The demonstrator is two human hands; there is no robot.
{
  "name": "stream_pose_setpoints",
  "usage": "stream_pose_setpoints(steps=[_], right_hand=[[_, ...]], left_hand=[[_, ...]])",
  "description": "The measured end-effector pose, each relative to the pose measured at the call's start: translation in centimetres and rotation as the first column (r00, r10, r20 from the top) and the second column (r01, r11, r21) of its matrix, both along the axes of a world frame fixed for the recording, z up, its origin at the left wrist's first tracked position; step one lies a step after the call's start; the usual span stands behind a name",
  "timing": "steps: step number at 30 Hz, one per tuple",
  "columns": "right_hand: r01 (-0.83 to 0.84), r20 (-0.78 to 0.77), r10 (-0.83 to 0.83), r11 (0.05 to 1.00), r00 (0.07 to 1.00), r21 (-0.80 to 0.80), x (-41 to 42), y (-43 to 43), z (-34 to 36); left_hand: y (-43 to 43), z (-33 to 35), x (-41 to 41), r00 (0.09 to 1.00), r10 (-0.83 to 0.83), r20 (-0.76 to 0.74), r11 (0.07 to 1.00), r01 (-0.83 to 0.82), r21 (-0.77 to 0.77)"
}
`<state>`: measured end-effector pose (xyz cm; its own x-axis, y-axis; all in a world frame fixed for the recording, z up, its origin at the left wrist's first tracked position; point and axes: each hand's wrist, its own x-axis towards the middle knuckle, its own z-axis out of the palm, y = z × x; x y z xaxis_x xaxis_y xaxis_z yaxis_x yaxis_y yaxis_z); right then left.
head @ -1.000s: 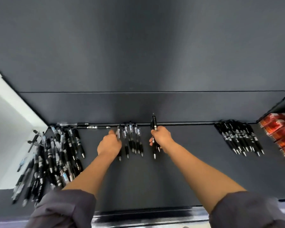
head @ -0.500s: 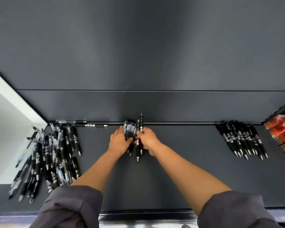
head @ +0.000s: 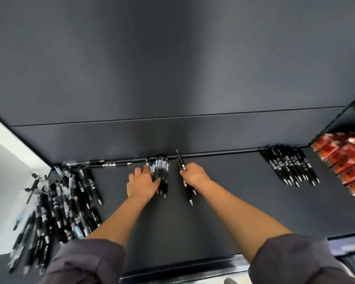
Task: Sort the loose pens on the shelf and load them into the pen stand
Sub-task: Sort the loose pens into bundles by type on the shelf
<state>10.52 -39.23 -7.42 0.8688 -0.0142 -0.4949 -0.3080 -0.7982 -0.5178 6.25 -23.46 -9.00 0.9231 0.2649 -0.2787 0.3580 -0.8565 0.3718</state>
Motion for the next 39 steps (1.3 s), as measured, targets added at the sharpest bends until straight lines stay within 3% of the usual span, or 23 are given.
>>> stream_pose_setpoints(steps=[5, 10, 19, 22, 27, 33, 39], right_hand=[[0.045, 0.052, -0.047, 0.998, 0.998, 0.036, 0.2, -2.1, 0.4], [0.083, 0.107, -0.084, 0.996, 0.991, 0.011, 0.6, -7.8, 1.6], [0.253, 0.237, -0.197, 0.937, 0.951, -0.240, 3.1, -25.9, 3.4], [0.270, 0.239, -0.207, 0.923, 0.949, -0.273, 4.8, -29.3, 3.0], [0.179, 0.235, -0.090, 0.901, 0.968, -0.395, 6.2, -31.4, 1.4], [0.196, 0.327, -0.073, 0.912, 0.942, -0.361, 5.8, -34.2, 1.2], [0.152, 0.191, -0.079, 0.901, 0.978, -0.406, 5.7, -37.0, 0.8]], left_hand=[[-2.0, 0.8, 1.0, 0.983, -0.103, 0.151, 0.993, 0.093, 0.074], [-7.7, 1.8, 3.3, 0.935, -0.291, 0.201, 0.957, 0.286, 0.053], [-22.5, 2.2, 5.7, 0.831, -0.528, 0.178, 0.812, 0.555, -0.181], [-25.7, 1.9, 6.4, 0.825, -0.546, 0.144, 0.793, 0.565, -0.228], [-29.4, 1.4, 7.5, 0.837, -0.540, 0.087, 0.795, 0.541, -0.275], [-33.9, 1.0, 8.1, 0.847, -0.531, -0.002, 0.780, 0.488, -0.393], [-36.5, 0.8, 8.5, 0.908, -0.418, -0.017, 0.804, 0.361, -0.473]])
